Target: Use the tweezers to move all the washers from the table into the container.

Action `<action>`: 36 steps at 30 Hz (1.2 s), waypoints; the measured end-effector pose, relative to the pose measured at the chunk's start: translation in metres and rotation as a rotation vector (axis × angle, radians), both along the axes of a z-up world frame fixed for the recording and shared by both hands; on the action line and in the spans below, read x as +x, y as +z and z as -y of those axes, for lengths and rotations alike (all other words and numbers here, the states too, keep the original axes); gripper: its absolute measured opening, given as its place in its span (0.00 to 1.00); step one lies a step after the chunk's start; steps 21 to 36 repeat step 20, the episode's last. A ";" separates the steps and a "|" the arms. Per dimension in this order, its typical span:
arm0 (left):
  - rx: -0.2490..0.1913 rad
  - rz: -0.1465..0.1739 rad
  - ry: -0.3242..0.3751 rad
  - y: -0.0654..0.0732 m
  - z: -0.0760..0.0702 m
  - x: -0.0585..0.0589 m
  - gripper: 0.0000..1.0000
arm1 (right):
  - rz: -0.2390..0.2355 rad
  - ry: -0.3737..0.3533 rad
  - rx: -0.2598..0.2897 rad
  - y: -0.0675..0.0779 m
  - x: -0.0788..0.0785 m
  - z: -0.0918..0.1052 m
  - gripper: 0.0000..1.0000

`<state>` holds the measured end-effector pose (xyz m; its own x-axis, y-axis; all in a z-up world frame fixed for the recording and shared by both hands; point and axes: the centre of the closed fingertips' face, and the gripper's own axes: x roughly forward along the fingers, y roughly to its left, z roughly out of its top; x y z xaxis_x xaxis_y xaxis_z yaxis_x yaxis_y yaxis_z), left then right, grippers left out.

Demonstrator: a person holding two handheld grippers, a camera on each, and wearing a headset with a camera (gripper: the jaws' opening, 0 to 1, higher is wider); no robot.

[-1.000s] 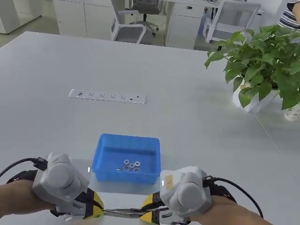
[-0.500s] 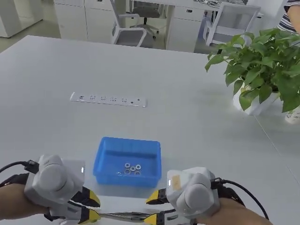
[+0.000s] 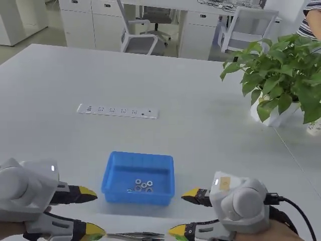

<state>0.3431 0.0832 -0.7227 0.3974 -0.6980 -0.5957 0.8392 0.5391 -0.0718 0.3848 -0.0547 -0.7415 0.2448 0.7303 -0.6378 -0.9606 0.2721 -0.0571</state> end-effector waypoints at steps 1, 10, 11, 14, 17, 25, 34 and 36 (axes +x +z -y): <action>-0.013 -0.002 0.020 0.003 0.000 -0.001 0.60 | 0.005 -0.009 0.007 0.002 0.000 0.002 0.53; -0.055 0.029 0.125 0.015 -0.001 -0.006 0.86 | 0.022 -0.110 0.063 0.017 0.002 0.015 0.74; -0.055 0.031 0.130 0.015 0.000 -0.006 0.87 | 0.024 -0.120 0.067 0.018 0.002 0.016 0.76; -0.060 0.047 0.142 0.020 0.002 -0.007 0.92 | 0.026 -0.136 0.085 0.022 -0.001 0.017 0.84; -0.079 0.066 0.174 0.025 0.002 -0.005 0.99 | 0.039 -0.141 0.088 0.024 -0.004 0.020 0.95; -0.098 0.080 0.178 0.028 0.004 -0.004 0.99 | 0.031 -0.162 0.094 0.023 -0.004 0.024 1.00; -0.098 0.080 0.178 0.028 0.004 -0.004 0.99 | 0.031 -0.162 0.094 0.023 -0.004 0.024 1.00; -0.098 0.080 0.178 0.028 0.004 -0.004 0.99 | 0.031 -0.162 0.094 0.023 -0.004 0.024 1.00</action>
